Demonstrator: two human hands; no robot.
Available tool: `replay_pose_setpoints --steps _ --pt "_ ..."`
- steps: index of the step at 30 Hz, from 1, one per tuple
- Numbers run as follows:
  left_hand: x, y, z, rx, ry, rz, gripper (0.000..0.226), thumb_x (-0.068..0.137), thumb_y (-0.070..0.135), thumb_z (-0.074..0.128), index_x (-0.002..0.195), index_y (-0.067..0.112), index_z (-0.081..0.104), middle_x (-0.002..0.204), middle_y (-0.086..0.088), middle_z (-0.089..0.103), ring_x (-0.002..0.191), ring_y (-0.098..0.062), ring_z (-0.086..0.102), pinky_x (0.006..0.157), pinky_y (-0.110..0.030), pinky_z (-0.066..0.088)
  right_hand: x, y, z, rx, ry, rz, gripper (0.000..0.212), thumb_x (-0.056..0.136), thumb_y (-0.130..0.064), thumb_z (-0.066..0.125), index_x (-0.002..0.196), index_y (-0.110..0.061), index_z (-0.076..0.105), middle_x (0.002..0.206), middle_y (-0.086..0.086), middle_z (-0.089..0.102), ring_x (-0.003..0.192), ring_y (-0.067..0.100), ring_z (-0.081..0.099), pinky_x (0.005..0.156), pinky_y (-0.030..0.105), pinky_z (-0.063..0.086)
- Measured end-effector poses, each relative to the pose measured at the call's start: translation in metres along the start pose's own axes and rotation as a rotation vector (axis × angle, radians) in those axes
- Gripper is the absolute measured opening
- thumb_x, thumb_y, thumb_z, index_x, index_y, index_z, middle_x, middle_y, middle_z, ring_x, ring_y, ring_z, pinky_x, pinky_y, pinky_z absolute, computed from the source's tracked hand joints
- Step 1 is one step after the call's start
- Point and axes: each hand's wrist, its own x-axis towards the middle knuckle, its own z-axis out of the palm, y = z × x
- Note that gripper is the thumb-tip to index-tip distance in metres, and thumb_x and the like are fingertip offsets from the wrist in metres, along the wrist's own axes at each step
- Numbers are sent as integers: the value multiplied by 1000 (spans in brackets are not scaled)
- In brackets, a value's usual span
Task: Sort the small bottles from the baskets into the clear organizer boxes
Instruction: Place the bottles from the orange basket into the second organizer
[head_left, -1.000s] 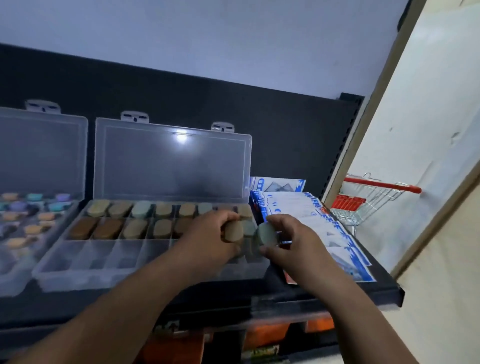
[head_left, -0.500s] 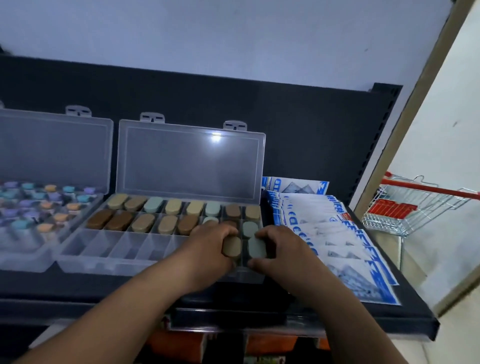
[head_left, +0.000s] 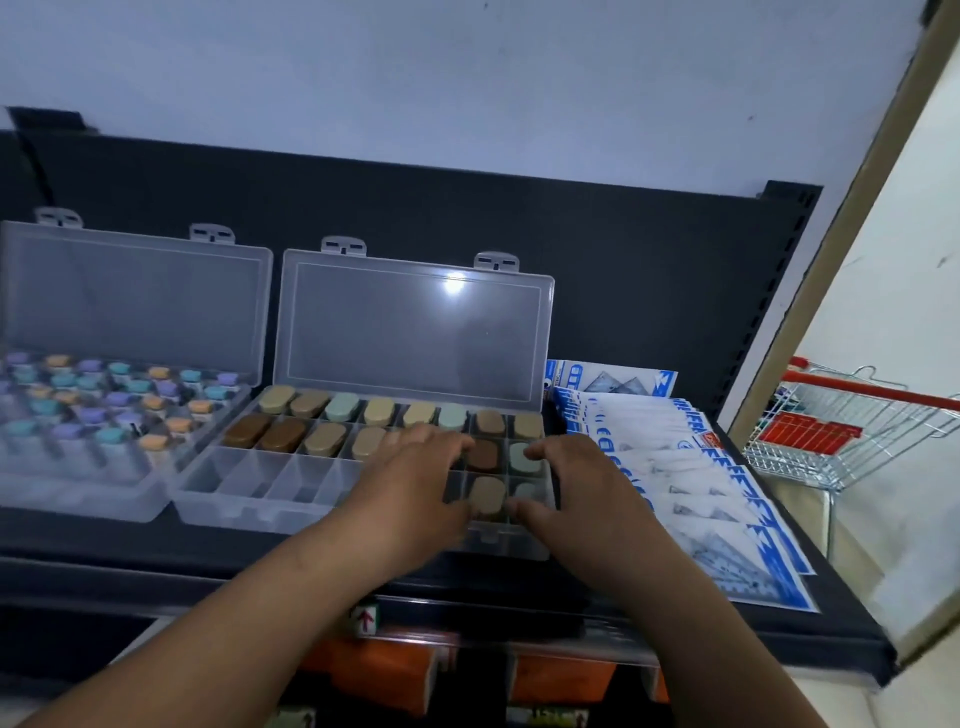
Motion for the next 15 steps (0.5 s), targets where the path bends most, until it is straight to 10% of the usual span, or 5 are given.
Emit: replay_pose_setpoints --steps 15 --pt "-148 -162 -142 528 199 -131 75 91 59 41 151 27 10 161 -1 5 147 -22 0 117 -41 4 -13 -219 77 -269 -115 -289 74 92 -53 49 152 -30 12 161 -4 7 148 20 6 121 41 8"
